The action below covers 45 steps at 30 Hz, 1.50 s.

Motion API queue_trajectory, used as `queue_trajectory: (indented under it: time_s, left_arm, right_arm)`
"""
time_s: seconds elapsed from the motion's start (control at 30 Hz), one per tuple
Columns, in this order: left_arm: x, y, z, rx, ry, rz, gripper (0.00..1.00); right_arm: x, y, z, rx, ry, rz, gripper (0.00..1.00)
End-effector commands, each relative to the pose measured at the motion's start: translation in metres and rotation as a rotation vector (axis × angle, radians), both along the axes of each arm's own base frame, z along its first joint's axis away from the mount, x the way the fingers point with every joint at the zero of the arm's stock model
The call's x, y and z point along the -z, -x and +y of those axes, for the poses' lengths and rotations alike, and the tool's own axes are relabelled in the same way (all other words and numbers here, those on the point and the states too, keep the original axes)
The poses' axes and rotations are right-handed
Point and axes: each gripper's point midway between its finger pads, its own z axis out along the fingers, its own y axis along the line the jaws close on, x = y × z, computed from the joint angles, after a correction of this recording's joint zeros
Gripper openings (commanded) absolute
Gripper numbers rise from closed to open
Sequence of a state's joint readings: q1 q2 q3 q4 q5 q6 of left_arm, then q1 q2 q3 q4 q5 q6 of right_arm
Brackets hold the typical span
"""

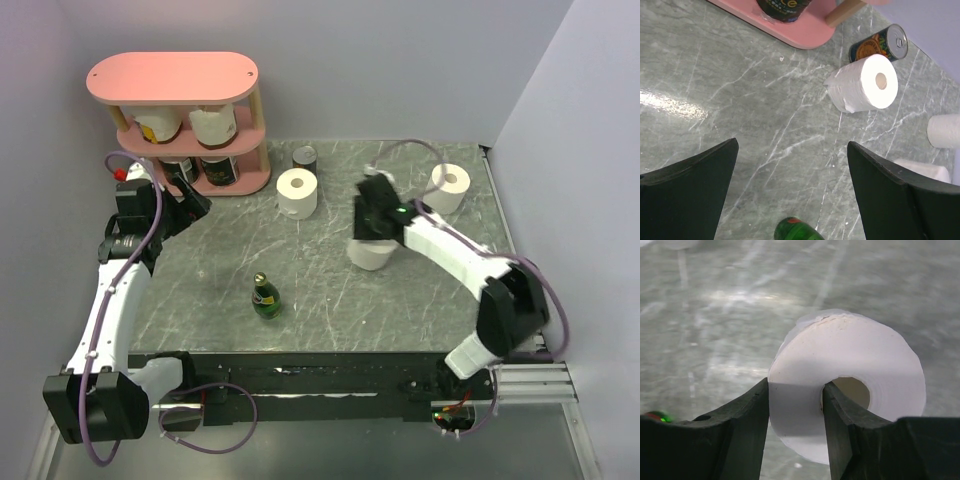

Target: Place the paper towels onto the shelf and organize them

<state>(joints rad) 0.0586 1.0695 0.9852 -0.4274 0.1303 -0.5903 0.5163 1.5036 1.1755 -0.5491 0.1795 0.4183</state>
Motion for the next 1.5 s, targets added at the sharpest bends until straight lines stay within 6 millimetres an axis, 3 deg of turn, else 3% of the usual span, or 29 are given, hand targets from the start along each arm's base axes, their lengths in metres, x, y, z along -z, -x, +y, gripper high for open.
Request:
queue_trajectory:
  time_s: [0.0,0.03,0.07,0.23,0.4,0.5,0.53,0.6,0.63,0.7,0.73,0.8,0.87,0.9,0.97,1.0,1.03,1.07,1.1,1.17,1.2,1.3,1.43,1.47]
  left_arm:
    - [-0.011,0.001,0.008,-0.036,-0.025,-0.049,0.96]
    - [-0.011,0.001,0.009,-0.040,-0.027,-0.044,0.96]
    - [-0.010,0.001,0.011,-0.049,-0.031,-0.039,0.96]
    - [-0.013,0.002,0.016,-0.075,-0.046,-0.051,0.96]
    - [-0.006,0.002,0.012,-0.060,-0.074,-0.022,0.96]
    - [-0.006,0.002,0.004,-0.038,-0.092,-0.019,0.96]
    - [-0.006,0.003,-0.010,0.004,-0.093,-0.021,0.96]
    - [-0.012,0.001,-0.019,0.026,-0.086,-0.032,0.96]
    - [-0.016,0.002,-0.032,0.061,-0.082,-0.040,0.96]
    - [-0.023,-0.002,-0.047,0.100,-0.077,-0.053,0.96]
    - [-0.024,-0.002,-0.062,0.147,-0.069,-0.048,0.96]
    - [-0.024,-0.008,-0.086,0.231,-0.039,-0.018,0.97]
    - [-0.029,-0.009,-0.113,0.311,-0.035,-0.012,0.97]
    - [-0.020,-0.014,-0.123,0.334,-0.042,0.019,0.97]
    - [-0.016,-0.014,-0.147,0.394,-0.051,0.033,0.97]
    - [-0.012,-0.019,-0.160,0.429,-0.047,0.049,0.98]
    - [-0.009,-0.017,-0.175,0.472,-0.042,0.058,0.98]
    - [-0.011,-0.020,-0.184,0.497,-0.032,0.059,0.98]
    - [0.001,-0.022,-0.196,0.523,-0.020,0.096,0.98]
    - [0.004,-0.022,-0.216,0.552,-0.035,0.096,0.98]
    - [0.014,-0.020,-0.230,0.577,-0.048,0.114,0.97]
    - [0.025,-0.026,-0.249,0.606,-0.069,0.131,0.97]
    - [0.043,-0.037,-0.267,0.619,-0.098,0.179,0.99]
    - [0.058,-0.039,-0.268,0.614,-0.115,0.214,0.99]
  right_arm:
    - [-0.014,-0.019,0.055,-0.051,0.046,-0.058,0.49]
    - [-0.024,-0.025,0.068,-0.069,0.034,-0.073,0.49]
    - [-0.014,-0.021,0.082,-0.106,0.056,-0.051,0.49]
    - [-0.017,-0.024,0.114,-0.148,0.062,-0.072,0.51]
    - [-0.019,-0.018,0.114,-0.161,0.098,-0.050,0.61]
    - [-0.036,-0.013,0.110,-0.166,0.087,-0.063,0.67]
    - [-0.048,-0.008,0.106,-0.181,0.076,-0.082,0.70]
    - [-0.054,0.003,0.103,-0.211,0.057,-0.080,0.71]
    - [-0.075,0.008,0.098,-0.212,0.020,-0.125,0.72]
    - [-0.076,0.022,0.090,-0.230,0.000,-0.133,0.73]
    - [-0.096,0.029,0.084,-0.234,-0.040,-0.185,0.73]
    - [-0.092,0.042,0.072,-0.237,-0.046,-0.184,0.74]
    - [-0.107,0.056,0.058,-0.229,-0.077,-0.222,0.74]
    - [-0.098,0.064,0.051,-0.233,-0.067,-0.211,0.75]
    - [-0.111,0.077,0.038,-0.230,-0.103,-0.258,0.76]
    - [-0.100,0.085,0.031,-0.229,-0.093,-0.249,0.79]
    - [-0.111,0.092,0.023,-0.219,-0.128,-0.289,0.81]
    - [-0.112,0.097,0.018,-0.207,-0.142,-0.303,0.87]
    - [-0.103,0.103,0.012,-0.203,-0.140,-0.295,0.96]
    - [-0.112,0.114,0.003,-0.192,-0.190,-0.332,1.00]
    - [-0.105,0.119,-0.001,-0.186,-0.193,-0.321,0.99]
    - [-0.112,0.131,-0.016,-0.161,-0.231,-0.367,1.00]
    - [-0.116,0.139,-0.022,-0.165,-0.265,-0.405,1.00]
    - [-0.118,0.140,-0.022,-0.174,-0.268,-0.412,1.00]
